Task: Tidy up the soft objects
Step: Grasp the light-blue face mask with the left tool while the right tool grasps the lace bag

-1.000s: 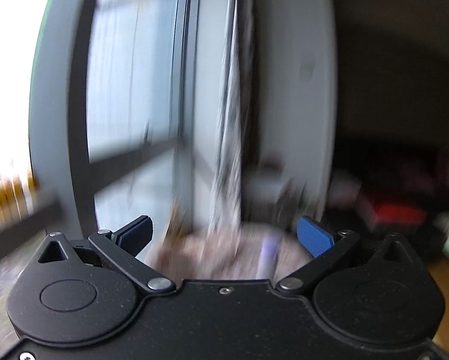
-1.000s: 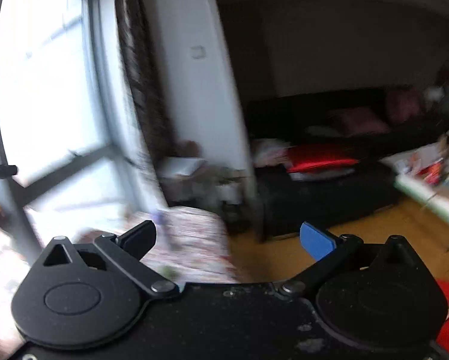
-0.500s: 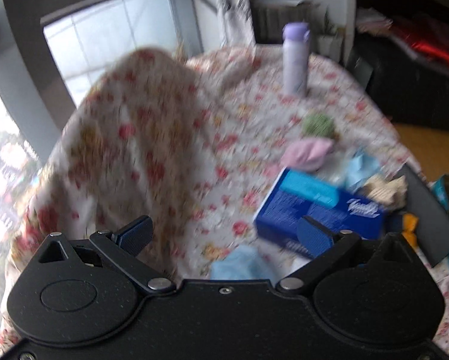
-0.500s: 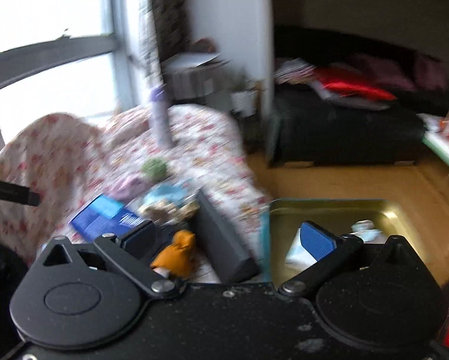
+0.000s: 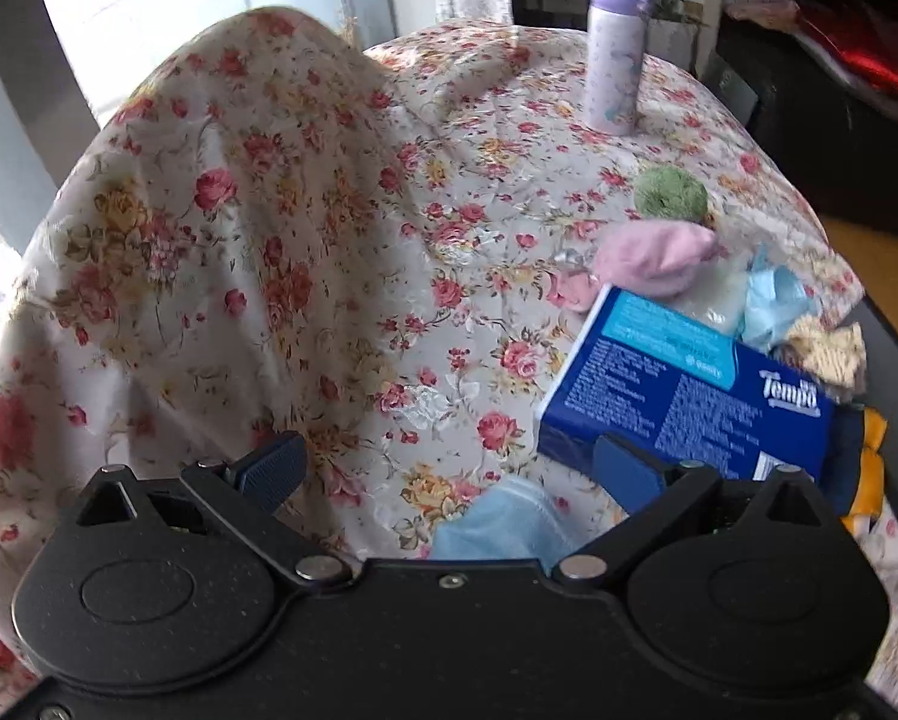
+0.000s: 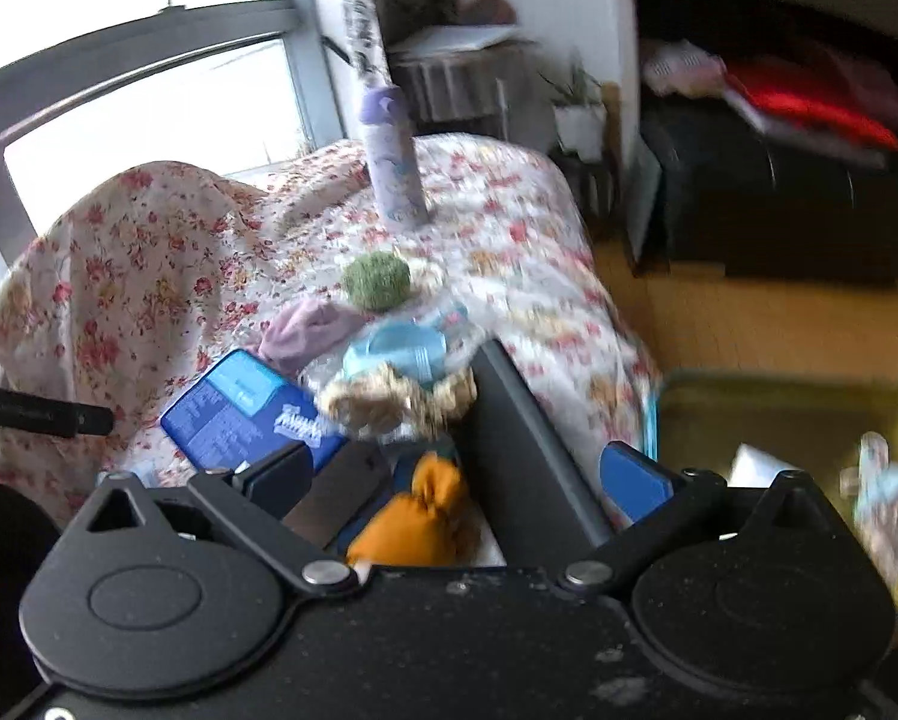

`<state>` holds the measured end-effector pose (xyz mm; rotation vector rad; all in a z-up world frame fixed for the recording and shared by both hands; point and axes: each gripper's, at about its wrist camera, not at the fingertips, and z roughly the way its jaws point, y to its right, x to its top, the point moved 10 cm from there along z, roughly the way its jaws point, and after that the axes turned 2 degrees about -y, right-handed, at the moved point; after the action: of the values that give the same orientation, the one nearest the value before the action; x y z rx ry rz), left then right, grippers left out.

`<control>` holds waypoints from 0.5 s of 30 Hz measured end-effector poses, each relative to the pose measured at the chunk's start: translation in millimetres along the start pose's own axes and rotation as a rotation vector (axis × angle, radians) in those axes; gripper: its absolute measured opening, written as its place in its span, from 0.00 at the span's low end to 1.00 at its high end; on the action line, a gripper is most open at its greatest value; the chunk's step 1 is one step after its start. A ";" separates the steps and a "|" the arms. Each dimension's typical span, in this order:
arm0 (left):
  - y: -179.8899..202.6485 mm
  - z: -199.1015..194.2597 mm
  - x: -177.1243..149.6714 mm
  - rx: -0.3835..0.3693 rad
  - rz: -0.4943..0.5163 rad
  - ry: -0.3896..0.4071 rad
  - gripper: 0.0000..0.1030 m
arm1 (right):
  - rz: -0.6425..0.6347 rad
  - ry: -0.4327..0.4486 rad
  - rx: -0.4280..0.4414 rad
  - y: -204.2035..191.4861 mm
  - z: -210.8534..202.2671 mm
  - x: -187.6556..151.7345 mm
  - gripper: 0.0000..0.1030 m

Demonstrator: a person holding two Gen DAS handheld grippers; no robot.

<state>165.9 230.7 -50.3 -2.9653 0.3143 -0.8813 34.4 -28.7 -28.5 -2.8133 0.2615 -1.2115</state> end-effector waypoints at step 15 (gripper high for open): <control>6.1 17.0 -4.8 0.113 0.050 0.019 0.82 | -0.017 -0.054 0.115 -38.5 101.7 27.3 0.98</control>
<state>170.1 225.3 -67.7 -2.8346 0.3267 -0.8910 131.7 3.7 -74.0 -2.7499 0.1591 -1.1142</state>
